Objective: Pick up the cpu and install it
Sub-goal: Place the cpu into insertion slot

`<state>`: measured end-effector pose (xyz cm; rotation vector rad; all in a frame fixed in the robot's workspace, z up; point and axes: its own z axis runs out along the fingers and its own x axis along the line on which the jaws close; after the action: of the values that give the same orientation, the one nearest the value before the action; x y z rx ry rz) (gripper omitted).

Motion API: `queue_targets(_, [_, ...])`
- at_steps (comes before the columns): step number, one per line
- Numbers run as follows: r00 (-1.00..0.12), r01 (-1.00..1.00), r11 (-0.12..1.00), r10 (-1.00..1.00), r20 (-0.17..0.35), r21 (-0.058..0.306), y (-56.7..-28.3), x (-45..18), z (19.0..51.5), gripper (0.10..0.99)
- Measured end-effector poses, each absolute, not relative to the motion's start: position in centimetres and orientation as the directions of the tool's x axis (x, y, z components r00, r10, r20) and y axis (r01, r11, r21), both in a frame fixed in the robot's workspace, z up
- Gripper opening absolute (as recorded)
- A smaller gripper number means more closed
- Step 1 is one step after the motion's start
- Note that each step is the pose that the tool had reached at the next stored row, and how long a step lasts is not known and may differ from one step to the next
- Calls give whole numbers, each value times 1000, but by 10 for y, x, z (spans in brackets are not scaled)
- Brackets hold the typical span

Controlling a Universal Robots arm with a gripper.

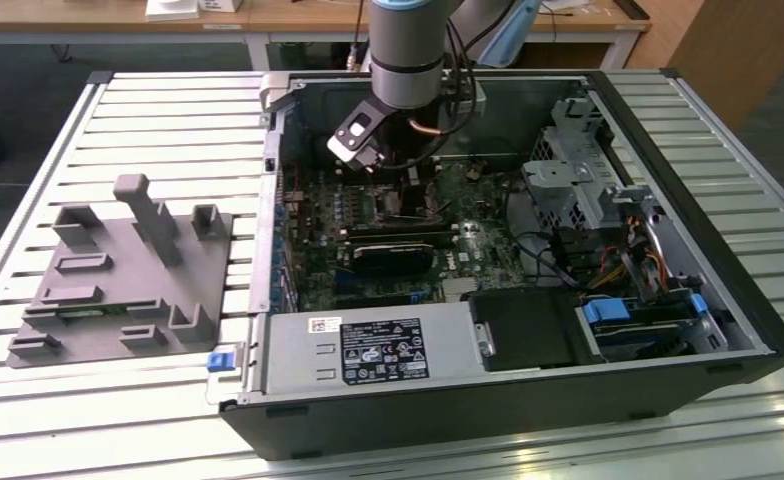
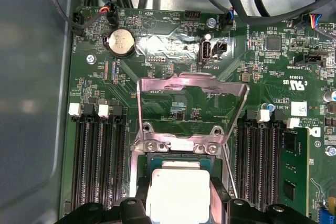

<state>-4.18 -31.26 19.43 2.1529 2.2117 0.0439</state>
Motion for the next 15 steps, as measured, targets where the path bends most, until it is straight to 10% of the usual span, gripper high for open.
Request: queue_targets(15, [-26, 998, 27, 999, -19, 59, -312, -42, 194, 533])
